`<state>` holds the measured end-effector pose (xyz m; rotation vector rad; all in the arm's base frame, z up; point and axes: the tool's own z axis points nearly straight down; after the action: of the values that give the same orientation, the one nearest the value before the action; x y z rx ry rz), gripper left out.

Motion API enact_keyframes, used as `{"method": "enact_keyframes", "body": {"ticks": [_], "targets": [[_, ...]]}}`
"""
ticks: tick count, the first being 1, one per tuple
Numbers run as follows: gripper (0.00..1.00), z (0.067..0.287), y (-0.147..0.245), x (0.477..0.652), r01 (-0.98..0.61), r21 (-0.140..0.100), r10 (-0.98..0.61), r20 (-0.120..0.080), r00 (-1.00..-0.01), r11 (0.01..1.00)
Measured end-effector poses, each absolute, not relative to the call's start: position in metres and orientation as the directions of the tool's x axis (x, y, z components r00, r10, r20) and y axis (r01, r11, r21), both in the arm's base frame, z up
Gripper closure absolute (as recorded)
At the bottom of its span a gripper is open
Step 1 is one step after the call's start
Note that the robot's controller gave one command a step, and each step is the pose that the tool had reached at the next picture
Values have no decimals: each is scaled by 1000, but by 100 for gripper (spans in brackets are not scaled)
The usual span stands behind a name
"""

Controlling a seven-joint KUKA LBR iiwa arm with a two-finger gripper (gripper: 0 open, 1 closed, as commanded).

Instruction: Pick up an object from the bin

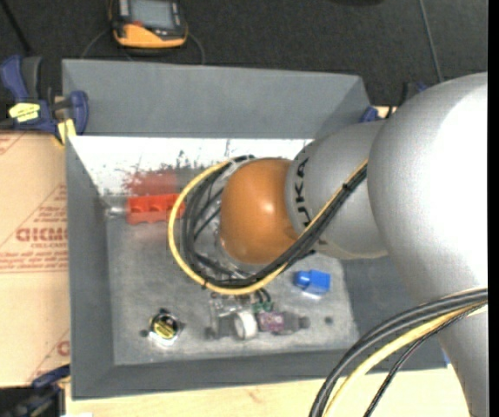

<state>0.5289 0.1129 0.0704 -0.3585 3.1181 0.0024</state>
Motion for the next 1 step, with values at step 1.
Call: {"method": "enact_keyframes", "body": {"ticks": [1], "targets": [[0, 74, 170, 485, -261, 1, -261, -9, -965, 965]]}}
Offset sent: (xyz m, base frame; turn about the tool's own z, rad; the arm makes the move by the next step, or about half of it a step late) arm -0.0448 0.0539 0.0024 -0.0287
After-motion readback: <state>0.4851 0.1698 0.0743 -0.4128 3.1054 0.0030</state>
